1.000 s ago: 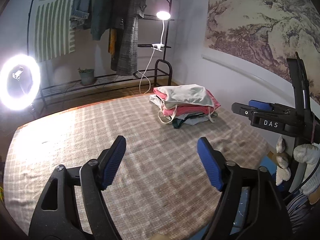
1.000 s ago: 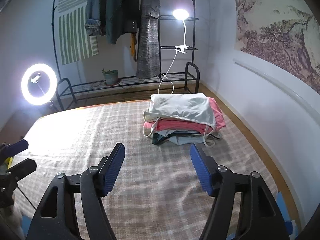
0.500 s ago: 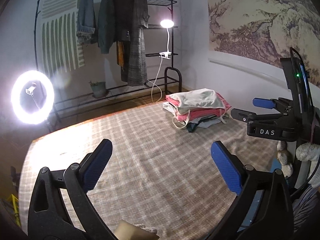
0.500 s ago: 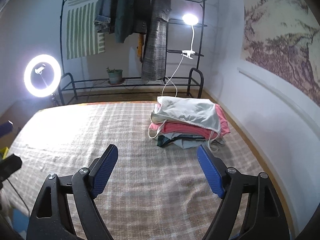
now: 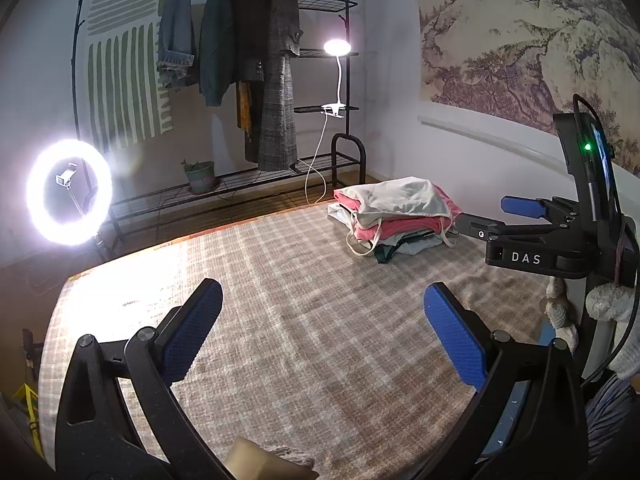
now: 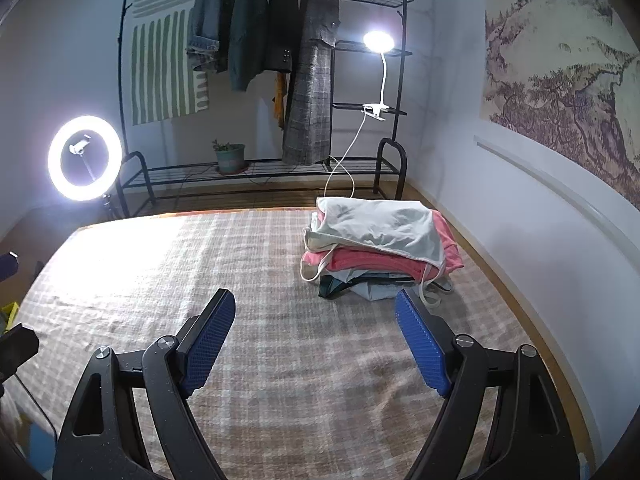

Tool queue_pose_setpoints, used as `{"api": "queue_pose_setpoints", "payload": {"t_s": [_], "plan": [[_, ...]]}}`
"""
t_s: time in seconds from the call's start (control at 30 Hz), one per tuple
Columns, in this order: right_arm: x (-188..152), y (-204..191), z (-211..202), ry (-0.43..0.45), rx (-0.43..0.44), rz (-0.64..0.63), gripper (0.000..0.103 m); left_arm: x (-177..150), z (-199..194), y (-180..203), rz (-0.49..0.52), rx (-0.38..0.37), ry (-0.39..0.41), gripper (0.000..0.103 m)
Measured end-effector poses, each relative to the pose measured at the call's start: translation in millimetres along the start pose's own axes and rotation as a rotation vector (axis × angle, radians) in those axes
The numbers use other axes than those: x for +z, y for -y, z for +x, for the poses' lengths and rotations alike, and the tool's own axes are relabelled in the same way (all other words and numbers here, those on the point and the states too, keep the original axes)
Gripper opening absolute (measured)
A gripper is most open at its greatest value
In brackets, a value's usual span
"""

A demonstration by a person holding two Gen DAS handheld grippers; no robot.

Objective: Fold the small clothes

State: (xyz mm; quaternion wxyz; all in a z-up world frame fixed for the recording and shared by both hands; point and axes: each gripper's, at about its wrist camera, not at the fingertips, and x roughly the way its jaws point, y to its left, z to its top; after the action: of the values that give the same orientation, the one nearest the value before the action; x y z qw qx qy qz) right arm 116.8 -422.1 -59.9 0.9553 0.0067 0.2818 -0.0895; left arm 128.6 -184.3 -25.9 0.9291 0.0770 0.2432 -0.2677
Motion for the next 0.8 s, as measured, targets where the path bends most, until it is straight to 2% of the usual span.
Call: {"api": "queue_pose_setpoints", "payload": {"t_s": [0.8], "plan": [[2.3,1.6,-1.3,-0.006,0.009,0.010,0.083,-2.0,-0.9,5.9,-0.006,0.004,-0.001,0.103]]}}
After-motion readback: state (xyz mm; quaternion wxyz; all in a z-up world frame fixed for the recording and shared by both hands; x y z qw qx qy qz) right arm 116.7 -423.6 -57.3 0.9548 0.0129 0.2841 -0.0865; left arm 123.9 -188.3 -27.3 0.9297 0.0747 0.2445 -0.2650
